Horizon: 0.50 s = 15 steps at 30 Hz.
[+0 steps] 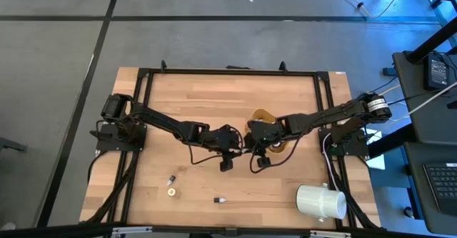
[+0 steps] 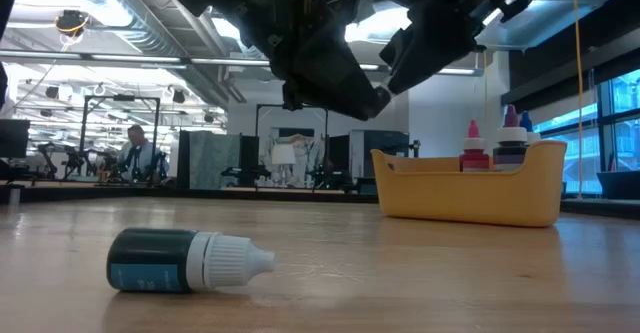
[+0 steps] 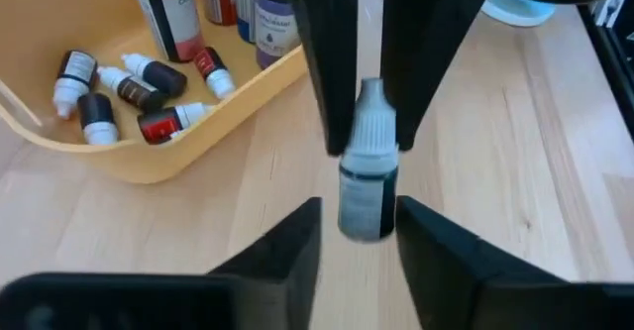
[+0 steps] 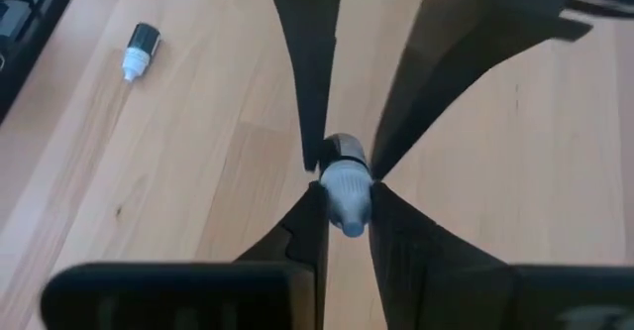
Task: Pick & Place food coloring
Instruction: Put the top small blue food coloring bottle in the yellow bin
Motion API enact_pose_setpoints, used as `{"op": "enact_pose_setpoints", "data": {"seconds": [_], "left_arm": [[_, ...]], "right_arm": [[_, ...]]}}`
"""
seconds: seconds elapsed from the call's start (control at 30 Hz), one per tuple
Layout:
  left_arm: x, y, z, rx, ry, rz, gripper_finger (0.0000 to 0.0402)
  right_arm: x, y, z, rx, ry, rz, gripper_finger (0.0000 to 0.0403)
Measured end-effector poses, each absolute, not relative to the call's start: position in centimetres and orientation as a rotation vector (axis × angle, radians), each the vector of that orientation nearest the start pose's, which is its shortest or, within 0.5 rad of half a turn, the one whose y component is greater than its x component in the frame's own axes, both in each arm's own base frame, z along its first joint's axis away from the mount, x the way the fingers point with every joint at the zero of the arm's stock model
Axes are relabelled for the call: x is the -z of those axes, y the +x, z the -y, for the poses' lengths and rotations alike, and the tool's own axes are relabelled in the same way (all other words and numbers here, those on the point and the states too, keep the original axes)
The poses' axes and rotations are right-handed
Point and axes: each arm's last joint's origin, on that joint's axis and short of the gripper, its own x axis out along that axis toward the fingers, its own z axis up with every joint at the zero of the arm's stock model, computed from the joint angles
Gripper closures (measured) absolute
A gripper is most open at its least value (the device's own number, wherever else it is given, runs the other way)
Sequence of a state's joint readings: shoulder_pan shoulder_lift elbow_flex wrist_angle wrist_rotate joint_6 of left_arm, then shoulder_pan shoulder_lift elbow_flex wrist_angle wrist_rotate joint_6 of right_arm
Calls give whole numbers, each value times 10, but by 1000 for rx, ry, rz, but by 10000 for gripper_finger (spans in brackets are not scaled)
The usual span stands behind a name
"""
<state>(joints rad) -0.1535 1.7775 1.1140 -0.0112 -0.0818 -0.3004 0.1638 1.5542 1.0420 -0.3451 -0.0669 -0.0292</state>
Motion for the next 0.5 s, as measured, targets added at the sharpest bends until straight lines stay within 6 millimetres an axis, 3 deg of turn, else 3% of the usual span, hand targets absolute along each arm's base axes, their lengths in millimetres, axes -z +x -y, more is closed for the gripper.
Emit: {"op": "enact_pose_setpoints", "data": {"seconds": [0.23,0.5], "left_arm": [[-192,371,56,26,-228,-761,204],[-188,364,62,246,-322,-884,191]], "right_arm": [[-220,310,-50,-149,-94,-960,344],[-214,302,-26,31,-105,-1080,340]]}}
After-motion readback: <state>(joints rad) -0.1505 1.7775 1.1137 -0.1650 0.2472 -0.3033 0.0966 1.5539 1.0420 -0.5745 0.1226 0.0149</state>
